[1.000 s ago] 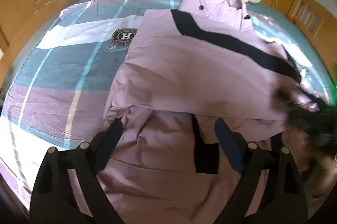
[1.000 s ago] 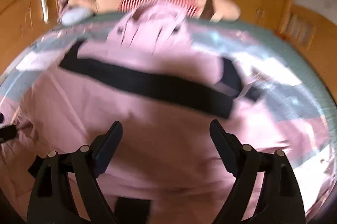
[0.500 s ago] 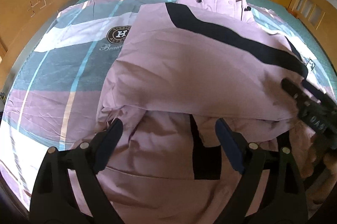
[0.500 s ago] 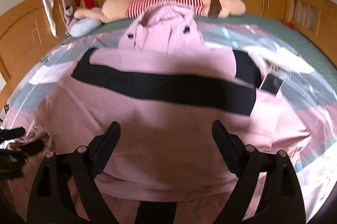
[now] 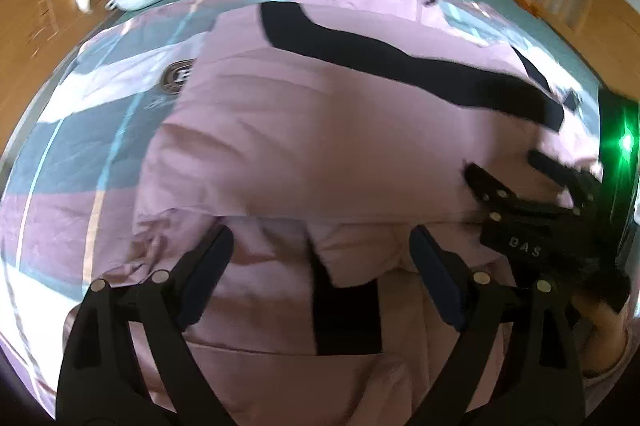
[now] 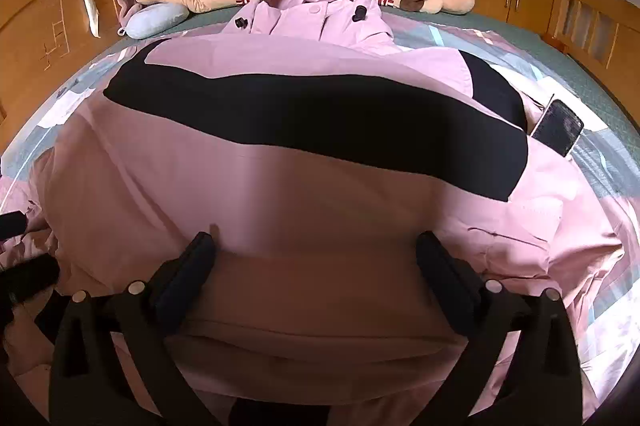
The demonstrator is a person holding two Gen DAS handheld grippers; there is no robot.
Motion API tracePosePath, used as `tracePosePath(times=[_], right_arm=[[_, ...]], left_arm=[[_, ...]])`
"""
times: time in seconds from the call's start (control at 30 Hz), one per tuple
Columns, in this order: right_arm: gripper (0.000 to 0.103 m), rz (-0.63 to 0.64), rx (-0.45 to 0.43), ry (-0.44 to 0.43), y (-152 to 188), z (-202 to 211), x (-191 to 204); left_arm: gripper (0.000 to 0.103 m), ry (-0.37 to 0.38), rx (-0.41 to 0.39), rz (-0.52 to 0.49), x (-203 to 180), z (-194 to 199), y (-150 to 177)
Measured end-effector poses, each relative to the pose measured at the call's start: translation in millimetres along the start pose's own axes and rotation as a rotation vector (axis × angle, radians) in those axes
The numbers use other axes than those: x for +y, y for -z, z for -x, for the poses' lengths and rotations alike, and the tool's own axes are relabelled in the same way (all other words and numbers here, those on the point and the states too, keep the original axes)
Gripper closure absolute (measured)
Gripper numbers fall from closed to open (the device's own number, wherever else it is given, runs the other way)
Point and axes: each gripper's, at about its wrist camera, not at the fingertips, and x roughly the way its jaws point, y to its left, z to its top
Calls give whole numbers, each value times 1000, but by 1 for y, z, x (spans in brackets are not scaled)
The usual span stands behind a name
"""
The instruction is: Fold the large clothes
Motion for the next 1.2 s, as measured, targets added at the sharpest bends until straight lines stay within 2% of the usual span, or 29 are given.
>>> tracePosePath(times=[0.03,0.07,0.1,0.2,0.23,0.3,0.53,0.63,0.67,0.73,0.77,0.83,0.9,0.93,1.0,1.13,1.2], right_arm=[[1,2,-1,1,-1,-1,0],[1,3,-2,1,-1,-1,0],[1,5,-2,3,0,-1,1],[1,9,-3,4,-1,-2,0],[1,8,-3,2,-1,-1,0],[1,6,-5,0,0,-2,-1],[1,2,-10,-5,0,-2,-2],[1,-14,-8,22,-1,9,-2],[1,-32,-20,8,0,21,-1],[1,-52,-63,-119,10,53,5],[1,-39,-56,-131,15,59,10],[1,34,8,-84,30,57,28],[1,94,110,-19,47,33,39],[1,93,98,-12,52,28,40],[1,95,88,-7,52,28,41],[1,91,78,-3,52,34,40],[1,62,37,-15,53,53,38]], left_arm=[[5,-19,5,-31,-3,-6,-1],[2,-34,16,-44,-2,-13,-1],[2,-18,50,-27,3,-22,-2],[2,129,158,144,34,-40,-4],[2,130,164,162,38,-41,-4],[2,103,169,151,39,-38,-4],[3,9,71,106,27,4,-2],[3,-60,137,118,33,8,8],[3,-58,162,122,37,11,14],[3,-49,169,106,42,19,18],[3,-60,160,93,44,24,18],[2,-107,147,78,46,27,17],[2,-128,184,89,53,19,15],[2,-115,224,101,55,11,18],[2,-120,248,101,55,6,21],[2,-130,237,92,54,8,21],[2,-113,204,94,54,17,22]])
